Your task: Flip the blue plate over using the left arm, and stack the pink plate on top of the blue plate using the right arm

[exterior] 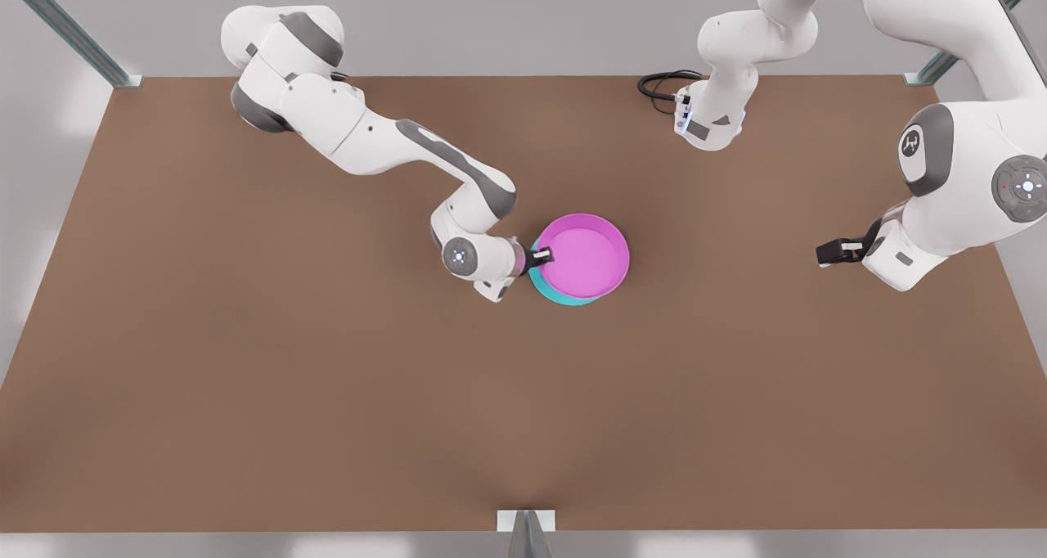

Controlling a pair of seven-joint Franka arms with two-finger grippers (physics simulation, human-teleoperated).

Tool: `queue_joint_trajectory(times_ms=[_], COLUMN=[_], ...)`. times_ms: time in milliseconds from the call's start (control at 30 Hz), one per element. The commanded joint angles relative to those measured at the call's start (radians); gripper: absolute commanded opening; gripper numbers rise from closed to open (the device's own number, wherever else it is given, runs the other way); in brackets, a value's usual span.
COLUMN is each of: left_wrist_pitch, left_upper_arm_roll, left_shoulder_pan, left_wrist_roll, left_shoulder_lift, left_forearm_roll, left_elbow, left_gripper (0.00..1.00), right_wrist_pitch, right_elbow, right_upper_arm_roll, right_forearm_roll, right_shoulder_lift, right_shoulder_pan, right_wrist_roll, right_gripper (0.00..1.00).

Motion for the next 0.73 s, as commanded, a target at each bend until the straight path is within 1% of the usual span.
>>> queue_joint_trajectory(times_ms=[0, 133, 167, 200, 233, 267, 300, 333, 367, 400, 433, 467, 500, 533, 567, 700], left_wrist_pitch=[-0.001, -0.001, -0.002, -0.002, -0.001, -0.001, -0.001, 0.001, 0.002, 0.002, 0.002, 0.002, 0.002, 0.002, 0.002, 0.002], left_upper_arm_roll=[0.000, 0.000, 0.000, 0.000, 0.000, 0.000, 0.000, 0.000, 0.000, 0.000, 0.000, 0.000, 0.000, 0.000, 0.000, 0.000], left_shoulder_pan=[0.000, 0.000, -0.002, 0.000, 0.000, 0.000, 0.000, 0.000, 0.000, 0.000, 0.000, 0.000, 0.000, 0.000, 0.000, 0.000], left_wrist_roll=[0.000, 0.000, 0.000, 0.000, 0.000, 0.000, 0.000, 0.000, 0.000, 0.000, 0.000, 0.000, 0.000, 0.000, 0.000, 0.000], left_shoulder_lift=[0.000, 0.000, -0.002, -0.002, -0.002, -0.003, -0.003, -0.003, -0.003, -0.005, -0.005, -0.006, -0.006, -0.006, -0.006, -0.006], left_forearm_roll=[0.000, 0.000, 0.000, 0.000, 0.000, 0.000, 0.000, 0.000, 0.000, 0.000, 0.002, 0.002, 0.002, 0.002, 0.002, 0.002], left_elbow=[0.000, 0.000, 0.000, 0.000, 0.000, 0.000, 0.000, 0.000, 0.000, 0.000, 0.000, 0.000, 0.000, 0.000, 0.000, 0.000], left_gripper=[1.00, 1.00, 1.00, 1.00, 1.00, 1.00, 1.00, 1.00, 1.00, 1.00, 1.00, 1.00, 1.00, 1.00, 1.00, 1.00], right_wrist_pitch=[0.000, -0.014, -0.067, -0.196, -0.421, -0.542, -0.638, -0.704, -0.725, -0.742, -0.767, -0.765, -0.755, -0.767, -0.768, -0.773], right_elbow=[0.000, -0.002, -0.005, 0.029, 0.170, 0.265, 0.345, 0.382, 0.393, 0.379, 0.350, 0.252, 0.108, 0.097, 0.126, 0.137], right_upper_arm_roll=[0.000, 0.002, 0.002, 0.012, 0.003, 0.002, 0.002, 0.005, 0.008, -0.033, -0.268, -0.449, -0.477, -0.476, -0.474, -0.474], right_forearm_roll=[0.000, 0.002, 0.002, 0.002, -0.001, -0.056, -0.151, -0.242, -0.268, -0.273, -0.258, -0.248, -0.264, -0.262, -0.261, -0.267], right_shoulder_lift=[0.000, -0.011, -0.069, -0.132, -0.146, -0.146, -0.146, -0.146, -0.146, -0.199, -0.285, -0.417, -0.577, -0.614, -0.611, -0.589], right_shoulder_pan=[0.000, -0.020, -0.041, -0.103, -0.149, -0.188, -0.235, -0.274, -0.311, -0.360, -0.328, -0.324, -0.325, -0.330, -0.331, -0.331], right_wrist_roll=[0.000, 0.001, 0.005, 0.005, 0.005, 0.003, 0.000, -0.005, -0.014, -0.025, -0.138, -0.365, -0.306, -0.264, -0.269, -0.290], right_gripper=[1.00, 1.00, 1.00, 1.00, 1.00, 1.00, 1.00, 1.00, 1.00, 1.00, 1.00, 1.00, 1.00, 1.00, 1.00, 1.00])
